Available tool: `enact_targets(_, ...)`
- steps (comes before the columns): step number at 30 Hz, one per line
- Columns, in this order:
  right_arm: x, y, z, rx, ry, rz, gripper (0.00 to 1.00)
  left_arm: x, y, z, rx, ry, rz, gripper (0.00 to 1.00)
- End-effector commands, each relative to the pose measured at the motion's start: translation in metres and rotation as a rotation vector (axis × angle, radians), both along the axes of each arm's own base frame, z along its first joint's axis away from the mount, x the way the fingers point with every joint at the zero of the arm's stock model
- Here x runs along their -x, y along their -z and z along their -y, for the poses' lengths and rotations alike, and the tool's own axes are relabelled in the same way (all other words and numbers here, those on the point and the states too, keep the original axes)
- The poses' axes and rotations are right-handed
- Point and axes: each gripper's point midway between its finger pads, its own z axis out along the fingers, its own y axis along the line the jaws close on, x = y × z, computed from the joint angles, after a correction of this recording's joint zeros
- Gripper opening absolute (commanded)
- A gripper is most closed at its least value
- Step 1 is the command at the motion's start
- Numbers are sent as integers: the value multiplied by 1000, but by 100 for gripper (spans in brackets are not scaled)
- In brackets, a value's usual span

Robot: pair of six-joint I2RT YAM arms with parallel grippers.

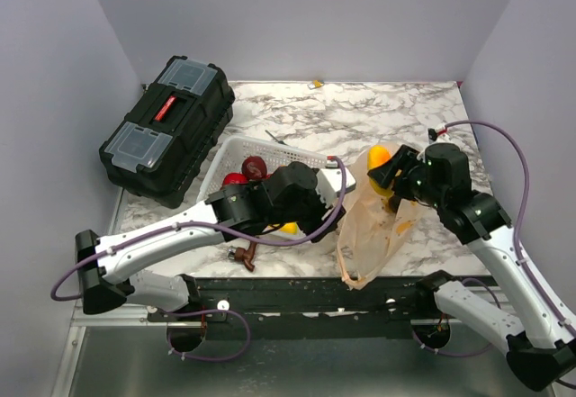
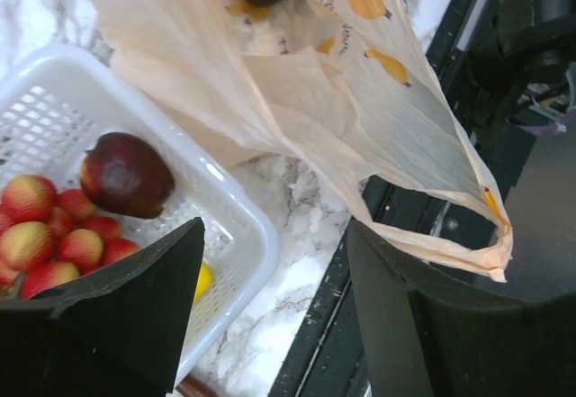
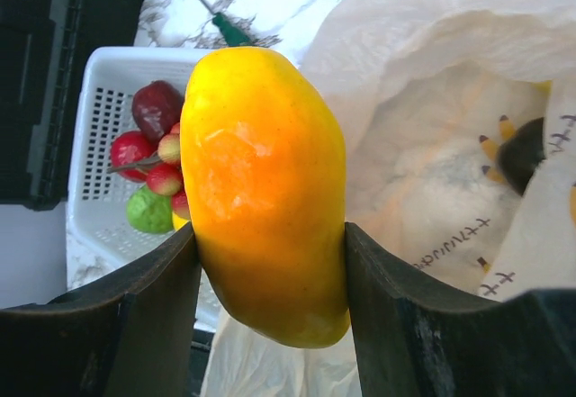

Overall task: Take the fake fruits out of the plastic bag
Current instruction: Take out the fake fruit from the plastic bag, then place the fake fruit in the bin.

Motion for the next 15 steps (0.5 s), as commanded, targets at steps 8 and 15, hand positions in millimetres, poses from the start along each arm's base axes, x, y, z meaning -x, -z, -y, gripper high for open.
enact_targets(8, -28, -43, -57, -194, -170, 47, 11, -40, -61, -52, 189, -254, 301, 69)
enact_targets(15, -37, -42, -101, -227, -253, 34, 11, -42, -83, -71, 293, -316, 365, 72)
